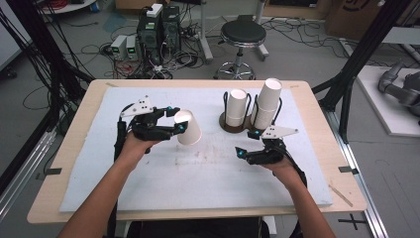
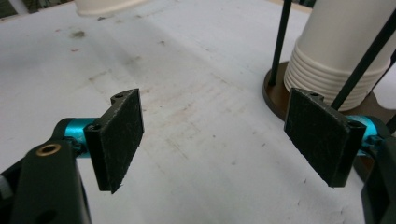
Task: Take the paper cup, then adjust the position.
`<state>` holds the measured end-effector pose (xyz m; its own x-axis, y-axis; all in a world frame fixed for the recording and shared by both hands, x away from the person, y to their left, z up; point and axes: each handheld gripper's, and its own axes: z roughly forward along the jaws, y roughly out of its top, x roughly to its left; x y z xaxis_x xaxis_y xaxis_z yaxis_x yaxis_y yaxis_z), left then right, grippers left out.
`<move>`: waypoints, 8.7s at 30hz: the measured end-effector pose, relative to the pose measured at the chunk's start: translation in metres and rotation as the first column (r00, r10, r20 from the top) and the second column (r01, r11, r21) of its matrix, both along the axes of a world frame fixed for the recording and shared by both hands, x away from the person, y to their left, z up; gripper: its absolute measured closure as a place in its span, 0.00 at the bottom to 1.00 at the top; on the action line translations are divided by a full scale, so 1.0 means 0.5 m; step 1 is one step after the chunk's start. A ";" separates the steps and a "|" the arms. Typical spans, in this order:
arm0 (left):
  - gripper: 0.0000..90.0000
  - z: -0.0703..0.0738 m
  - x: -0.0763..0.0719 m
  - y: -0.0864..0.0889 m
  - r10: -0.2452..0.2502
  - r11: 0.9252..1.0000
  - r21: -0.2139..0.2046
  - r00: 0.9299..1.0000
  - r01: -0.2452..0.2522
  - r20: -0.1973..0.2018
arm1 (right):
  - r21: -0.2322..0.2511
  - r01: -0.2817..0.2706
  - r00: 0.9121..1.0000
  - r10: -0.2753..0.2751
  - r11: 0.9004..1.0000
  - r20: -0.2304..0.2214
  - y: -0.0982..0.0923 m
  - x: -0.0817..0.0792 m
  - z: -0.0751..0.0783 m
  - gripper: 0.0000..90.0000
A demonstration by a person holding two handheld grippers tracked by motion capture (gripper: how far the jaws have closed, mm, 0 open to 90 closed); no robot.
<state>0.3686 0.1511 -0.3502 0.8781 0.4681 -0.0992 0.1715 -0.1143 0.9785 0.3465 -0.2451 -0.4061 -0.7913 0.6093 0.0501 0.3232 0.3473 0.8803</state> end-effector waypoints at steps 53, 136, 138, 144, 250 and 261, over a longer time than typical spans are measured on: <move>0.40 -0.035 -0.062 -0.038 -0.150 0.989 0.001 0.989 0.150 -0.008 | 0.173 -0.230 0.973 0.229 0.958 0.026 0.114 -0.014 0.015 0.23; 0.39 -0.034 -0.078 -0.079 -0.330 0.940 -0.091 0.944 0.328 -0.002 | 0.100 -0.462 0.887 0.456 0.881 0.076 0.181 -0.039 0.014 0.30; 0.38 -0.036 -0.078 -0.081 -0.327 0.943 -0.073 0.945 0.326 -0.007 | 0.090 -0.466 0.885 0.462 0.880 0.067 0.176 -0.037 0.013 0.31; 0.28 -0.037 -0.081 -0.085 -0.302 0.953 0.007 0.953 0.302 -0.004 | 0.015 -0.472 0.881 0.470 0.882 0.057 0.167 -0.033 0.011 0.33; 0.40 -0.054 -0.079 -0.075 -0.421 0.907 0.010 0.907 0.421 -0.009 | 0.019 -0.531 0.845 0.528 0.847 0.089 0.127 -0.043 0.033 0.39; 0.40 -0.052 -0.075 -0.061 -0.425 0.900 -0.090 0.904 0.427 0.041 | 0.185 -0.497 0.866 0.496 0.848 0.056 0.125 -0.043 0.039 0.23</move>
